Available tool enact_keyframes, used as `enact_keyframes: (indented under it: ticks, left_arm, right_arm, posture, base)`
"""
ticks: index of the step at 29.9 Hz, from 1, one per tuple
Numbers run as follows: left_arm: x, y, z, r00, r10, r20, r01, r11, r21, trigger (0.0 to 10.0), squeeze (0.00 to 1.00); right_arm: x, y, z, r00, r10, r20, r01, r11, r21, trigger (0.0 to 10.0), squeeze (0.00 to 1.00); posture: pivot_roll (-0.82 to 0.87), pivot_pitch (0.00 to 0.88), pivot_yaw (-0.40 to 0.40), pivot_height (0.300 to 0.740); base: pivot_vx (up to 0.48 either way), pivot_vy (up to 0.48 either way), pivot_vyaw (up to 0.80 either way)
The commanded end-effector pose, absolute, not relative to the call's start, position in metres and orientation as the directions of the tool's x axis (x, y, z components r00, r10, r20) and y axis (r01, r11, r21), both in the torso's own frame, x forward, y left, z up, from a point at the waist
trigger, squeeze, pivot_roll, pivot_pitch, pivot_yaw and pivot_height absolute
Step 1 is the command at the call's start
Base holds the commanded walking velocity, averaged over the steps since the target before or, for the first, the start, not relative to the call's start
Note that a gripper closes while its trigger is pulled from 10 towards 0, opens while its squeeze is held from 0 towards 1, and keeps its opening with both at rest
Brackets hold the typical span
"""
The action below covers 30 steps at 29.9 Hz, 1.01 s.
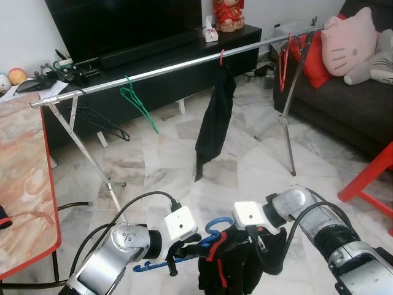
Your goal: Hang hanger
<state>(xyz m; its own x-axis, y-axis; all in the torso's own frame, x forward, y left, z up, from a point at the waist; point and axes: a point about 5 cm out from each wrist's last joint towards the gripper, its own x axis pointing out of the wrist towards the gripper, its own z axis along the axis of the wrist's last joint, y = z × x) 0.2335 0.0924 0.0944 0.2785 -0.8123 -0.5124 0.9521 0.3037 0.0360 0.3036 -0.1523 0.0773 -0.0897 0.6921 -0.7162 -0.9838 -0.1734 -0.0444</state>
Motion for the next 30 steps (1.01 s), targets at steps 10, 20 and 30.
enact_keyframes:
  ticks: [10,20,30]
  left_arm:
    - [0.242,0.118,0.103,0.334,-0.779,-0.531,0.933,0.355,0.066,10.0,1.0]
    - [0.263,0.153,0.112,0.624,-0.645,-0.441,0.766,0.617,0.181,10.0,1.0]
    - [0.284,0.171,0.115,0.919,-0.299,-0.258,0.362,0.9,0.244,10.0,0.0]
  right_arm:
    - [0.308,-0.165,0.071,0.003,0.639,-0.769,-0.993,-0.09,-0.079,0.0,0.0]
    - [0.319,-0.191,0.067,0.283,0.59,-0.756,-0.958,0.214,-0.192,0.0,0.0]
    - [0.346,-0.188,0.081,0.611,0.496,-0.616,-0.766,0.566,-0.305,0.0,0.0]
  posture:
    - [-0.11,0.0,0.074,0.74]
    - [-0.1,0.0,0.073,0.74]
    - [-0.12,0.0,0.094,0.74]
  base:
    - [0.0,0.0,0.0]
    - [0.0,0.0,0.0]
    - [0.0,0.0,0.0]
